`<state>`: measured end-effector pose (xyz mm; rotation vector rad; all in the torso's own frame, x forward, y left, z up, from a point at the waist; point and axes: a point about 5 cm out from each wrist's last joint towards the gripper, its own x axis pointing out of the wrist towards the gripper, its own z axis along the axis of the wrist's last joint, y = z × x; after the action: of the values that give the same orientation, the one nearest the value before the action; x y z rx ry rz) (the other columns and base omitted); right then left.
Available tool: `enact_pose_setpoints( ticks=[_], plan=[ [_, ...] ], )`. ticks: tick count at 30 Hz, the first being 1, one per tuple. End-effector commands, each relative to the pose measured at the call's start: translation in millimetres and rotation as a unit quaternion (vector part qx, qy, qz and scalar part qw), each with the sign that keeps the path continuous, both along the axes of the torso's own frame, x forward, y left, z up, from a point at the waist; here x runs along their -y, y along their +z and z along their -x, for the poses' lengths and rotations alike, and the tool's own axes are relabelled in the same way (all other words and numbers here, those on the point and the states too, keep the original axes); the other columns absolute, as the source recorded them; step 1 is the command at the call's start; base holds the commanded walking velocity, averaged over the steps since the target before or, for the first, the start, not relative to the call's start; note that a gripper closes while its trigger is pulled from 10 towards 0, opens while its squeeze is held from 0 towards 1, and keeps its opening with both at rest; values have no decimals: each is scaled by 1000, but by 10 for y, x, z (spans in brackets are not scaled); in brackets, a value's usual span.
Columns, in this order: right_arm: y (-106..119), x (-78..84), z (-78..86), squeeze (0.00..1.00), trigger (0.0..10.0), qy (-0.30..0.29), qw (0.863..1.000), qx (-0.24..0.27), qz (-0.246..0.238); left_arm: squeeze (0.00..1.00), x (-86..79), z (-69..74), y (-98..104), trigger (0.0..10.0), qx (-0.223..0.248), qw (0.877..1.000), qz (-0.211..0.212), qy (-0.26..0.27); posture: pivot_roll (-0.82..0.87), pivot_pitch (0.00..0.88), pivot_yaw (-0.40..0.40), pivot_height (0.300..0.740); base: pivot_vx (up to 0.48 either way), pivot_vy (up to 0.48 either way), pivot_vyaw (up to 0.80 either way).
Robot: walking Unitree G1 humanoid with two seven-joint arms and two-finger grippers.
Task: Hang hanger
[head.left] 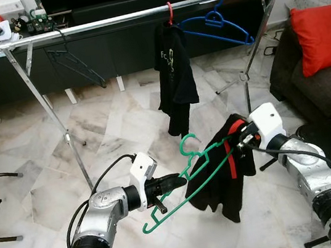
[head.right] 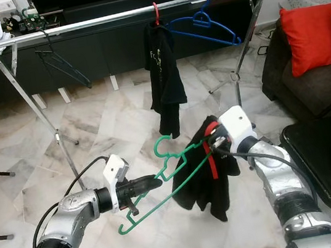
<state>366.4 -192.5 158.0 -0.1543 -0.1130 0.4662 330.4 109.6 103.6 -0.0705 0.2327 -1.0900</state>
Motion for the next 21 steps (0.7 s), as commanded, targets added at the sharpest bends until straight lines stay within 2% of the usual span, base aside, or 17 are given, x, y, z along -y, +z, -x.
enact_pose_setpoints(
  ticks=[1,6,10,13,15,17,21],
  plan=[
    [109,-9,12,0,10000,6,999,38,-18,0,45,32,2,10000,-4,1000,6,-18,18,161,-36,740,0,0,0],
    [89,-69,-1,0,10000,14,999,40,1,0,46,40,-2,10000,-5,1000,4,-24,18,159,-34,740,0,0,0],
    [81,-181,30,0,10000,65,997,33,-18,0,41,19,12,10000,-3,1000,10,-12,19,160,-34,740,0,0,0],
    [13,-240,81,0,10000,95,995,21,-14,0,52,-10,12,10000,2,1000,8,5,18,162,-33,740,0,0,0],
    [-40,-275,133,0,10000,114,993,13,-18,0,38,-49,1,10000,8,999,3,32,18,162,-33,740,0,0,0],
    [-57,-267,145,0,10000,109,994,14,-15,0,31,-67,16,10000,16,999,6,44,15,165,-33,740,0,0,0],
    [-188,-111,126,0,10000,20,999,-18,-19,0,-23,-145,28,10000,34,994,-4,106,9,169,-32,740,0,0,0]
  ],
)
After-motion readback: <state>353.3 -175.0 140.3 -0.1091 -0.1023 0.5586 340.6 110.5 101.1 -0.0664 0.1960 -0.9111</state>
